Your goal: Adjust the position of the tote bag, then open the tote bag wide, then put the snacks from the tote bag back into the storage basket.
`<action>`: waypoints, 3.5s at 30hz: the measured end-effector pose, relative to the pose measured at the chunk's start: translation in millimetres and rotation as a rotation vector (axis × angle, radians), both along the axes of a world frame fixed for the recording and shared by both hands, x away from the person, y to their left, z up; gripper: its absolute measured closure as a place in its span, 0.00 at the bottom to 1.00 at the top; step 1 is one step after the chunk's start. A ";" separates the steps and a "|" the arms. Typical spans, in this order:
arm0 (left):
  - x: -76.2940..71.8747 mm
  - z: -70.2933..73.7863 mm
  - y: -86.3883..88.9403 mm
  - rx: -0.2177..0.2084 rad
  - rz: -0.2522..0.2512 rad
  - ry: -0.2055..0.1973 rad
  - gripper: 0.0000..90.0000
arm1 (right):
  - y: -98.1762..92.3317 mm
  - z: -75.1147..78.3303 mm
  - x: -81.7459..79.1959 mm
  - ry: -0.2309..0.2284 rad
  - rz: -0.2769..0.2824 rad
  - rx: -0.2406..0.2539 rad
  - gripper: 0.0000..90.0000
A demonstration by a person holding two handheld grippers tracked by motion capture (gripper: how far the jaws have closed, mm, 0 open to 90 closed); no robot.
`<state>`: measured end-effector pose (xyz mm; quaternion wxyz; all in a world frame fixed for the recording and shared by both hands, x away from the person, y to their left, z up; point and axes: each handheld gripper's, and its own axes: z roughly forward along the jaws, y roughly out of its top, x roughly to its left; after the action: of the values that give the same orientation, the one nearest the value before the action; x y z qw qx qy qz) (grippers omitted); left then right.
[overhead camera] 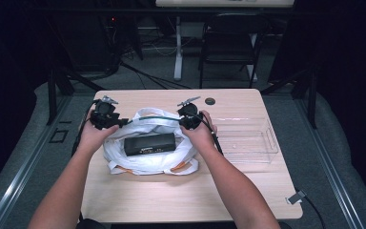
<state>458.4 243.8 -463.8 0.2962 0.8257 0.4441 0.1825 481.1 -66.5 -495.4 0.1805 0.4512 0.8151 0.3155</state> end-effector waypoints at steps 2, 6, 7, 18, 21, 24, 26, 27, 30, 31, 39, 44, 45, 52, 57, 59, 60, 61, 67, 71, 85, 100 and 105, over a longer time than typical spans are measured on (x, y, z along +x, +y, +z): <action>-4.6 -4.7 5.9 0.005 -0.002 0.010 0.59 | 0.3 -0.5 -0.3 -0.005 -0.004 0.012 0.92; -12.2 -13.1 11.7 0.023 0.004 0.024 0.62 | -0.1 -0.8 -0.3 -0.005 -0.002 0.011 0.91; -13.3 -14.9 12.1 0.037 0.005 0.022 0.65 | -0.4 -0.5 -0.2 -0.003 -0.001 0.006 0.91; -8.3 -26.2 4.6 0.095 0.002 0.031 0.96 | -0.5 -1.2 0.0 -0.006 -0.003 0.010 0.92; -4.7 -29.2 4.9 0.090 0.021 0.029 0.97 | -0.2 -1.3 0.0 -0.007 -0.001 0.010 0.92; -1.6 -31.2 6.5 0.080 0.033 0.034 0.97 | -0.2 -1.3 -0.1 -0.009 0.000 0.012 0.92; 0.5 -32.4 7.4 0.075 0.040 0.043 0.97 | -0.4 -2.1 0.3 -0.009 -0.001 0.016 0.92; 0.5 -32.4 7.4 0.075 0.040 0.043 0.97 | -0.4 -2.3 0.4 -0.008 -0.002 0.015 0.92; 5.3 -37.5 8.0 0.061 0.063 0.063 0.97 | 0.0 -2.4 0.4 -0.007 -0.002 0.010 0.92; 6.8 -38.6 8.6 0.059 0.065 0.077 0.97 | 0.5 -2.7 0.3 -0.010 -0.002 0.014 0.92; 11.8 -48.6 7.2 0.055 0.084 0.105 0.97 | 1.0 -3.9 0.8 -0.003 0.003 0.011 0.92; 10.6 -52.1 6.1 0.058 0.086 0.108 0.95 | 1.1 -3.7 0.4 -0.001 0.008 0.015 0.91; 10.6 -52.1 6.1 0.058 0.086 0.108 0.95 | 1.0 -3.4 0.0 0.000 0.006 0.017 0.91; 7.7 -51.3 6.1 0.053 0.087 0.094 0.92 | -0.3 0.8 -4.3 -0.007 0.013 0.025 0.85; 5.0 -48.8 5.9 0.062 0.085 0.081 0.90 | -3.9 7.0 -9.8 -0.012 0.020 0.047 0.78; 4.2 -47.9 5.8 0.066 0.088 0.075 0.89 | -6.4 10.1 -12.4 -0.004 0.020 0.082 0.75; 4.1 -47.5 6.0 0.065 0.086 0.077 0.89 | -8.3 12.0 -14.2 -0.006 0.022 0.096 0.74; 4.0 -47.3 6.0 0.063 0.084 0.073 0.88 | -9.1 13.3 -15.6 -0.008 0.019 0.099 0.73; 2.0 -44.2 5.7 0.063 0.086 0.075 0.86 | -13.4 22.6 -27.0 -0.037 0.035 0.108 0.68; 1.0 -43.4 5.3 0.054 0.092 0.069 0.84 | -16.2 28.6 -36.1 -0.058 0.053 0.109 0.66; -9.4 -29.3 7.8 0.025 0.088 0.022 0.63 | -42.0 31.9 -77.5 -0.067 0.086 0.124 0.60; -30.0 -8.7 4.0 0.007 0.009 0.016 0.54 | -68.9 22.1 -112.4 -0.058 0.081 0.158 0.58; -34.6 -1.8 0.2 0.008 -0.030 0.067 0.50 | -74.1 19.5 -120.9 -0.056 0.093 0.142 0.57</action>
<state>423.8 244.0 -465.5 0.2807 0.8391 0.4406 0.1518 360.2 -140.6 -475.9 0.1561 0.4157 0.8053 0.3928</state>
